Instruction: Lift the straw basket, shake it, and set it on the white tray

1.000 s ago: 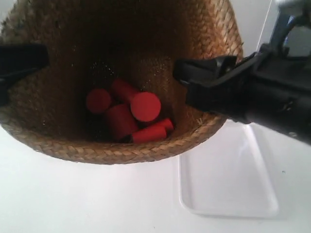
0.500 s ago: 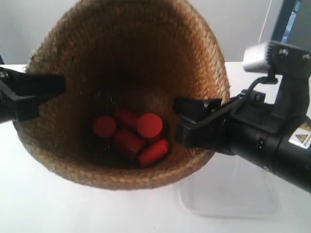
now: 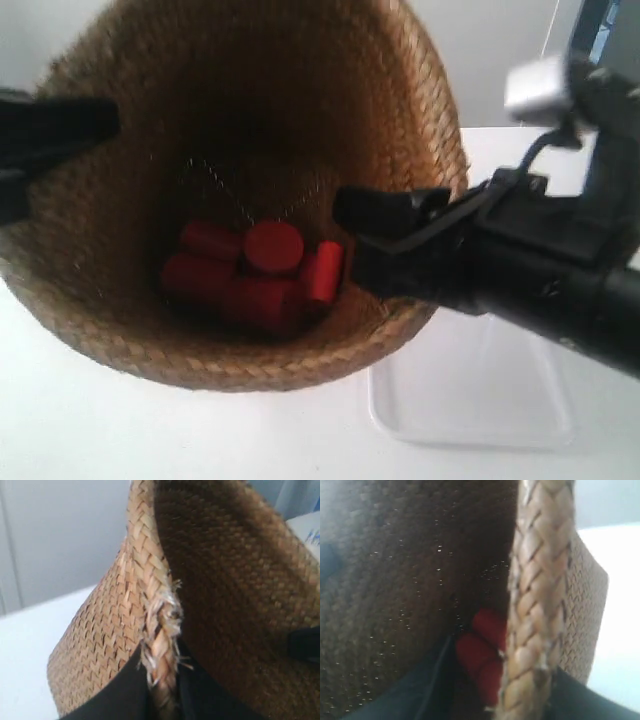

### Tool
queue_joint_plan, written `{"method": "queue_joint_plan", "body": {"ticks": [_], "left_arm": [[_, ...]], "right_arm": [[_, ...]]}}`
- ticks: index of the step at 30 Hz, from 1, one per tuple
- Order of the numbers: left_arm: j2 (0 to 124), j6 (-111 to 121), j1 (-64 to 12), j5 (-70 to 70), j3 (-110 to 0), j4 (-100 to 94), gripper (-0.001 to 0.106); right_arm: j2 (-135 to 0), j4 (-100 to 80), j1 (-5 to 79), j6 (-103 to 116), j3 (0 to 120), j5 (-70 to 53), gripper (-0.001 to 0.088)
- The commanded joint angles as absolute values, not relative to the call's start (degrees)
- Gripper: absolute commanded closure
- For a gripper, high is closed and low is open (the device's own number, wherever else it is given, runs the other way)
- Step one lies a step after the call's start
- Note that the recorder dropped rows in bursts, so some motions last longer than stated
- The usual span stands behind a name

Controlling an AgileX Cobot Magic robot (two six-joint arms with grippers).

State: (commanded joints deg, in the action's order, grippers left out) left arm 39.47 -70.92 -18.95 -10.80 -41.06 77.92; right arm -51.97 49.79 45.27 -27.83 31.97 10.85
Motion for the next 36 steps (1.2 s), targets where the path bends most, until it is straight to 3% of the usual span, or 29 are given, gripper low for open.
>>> {"method": "queue_joint_plan", "body": {"ticks": [4,9,14,18,21,27,36], "left_arm": [[43.9,-70.3,-18.9,-5.2,-36.8,78.3,0.105],[37.8,-70.3,-18.9,-14.7,-41.7,79.4,0.105],[42.7,-70.6,-18.9,-6.3,-36.1,79.2,0.105],[43.2,-70.9,-18.9,-9.3,-38.1,78.9,0.105],[40.0,-71.0,-18.9,-13.2,-41.6,76.7,0.105],[46.2,-70.1,-18.9,-8.9,-38.4,76.8,0.105],[47.3,-70.5,-18.9,-9.9,-39.3,76.6,0.105]], "right_arm": [[-60.0,61.4,43.1,-35.6,30.7,20.0,0.0868],[-53.4,69.4,43.9,-43.4,38.4,-2.1,0.0868],[-59.4,71.5,42.4,-50.8,35.2,17.7,0.0868],[-59.7,99.9,41.0,-82.1,38.5,10.6,0.0868],[-53.6,99.9,43.9,-81.1,40.3,8.6,0.0868],[-60.9,99.9,44.6,-99.9,39.4,32.5,0.0868],[-66.8,99.9,44.5,-114.2,39.3,36.0,0.0868]]}}
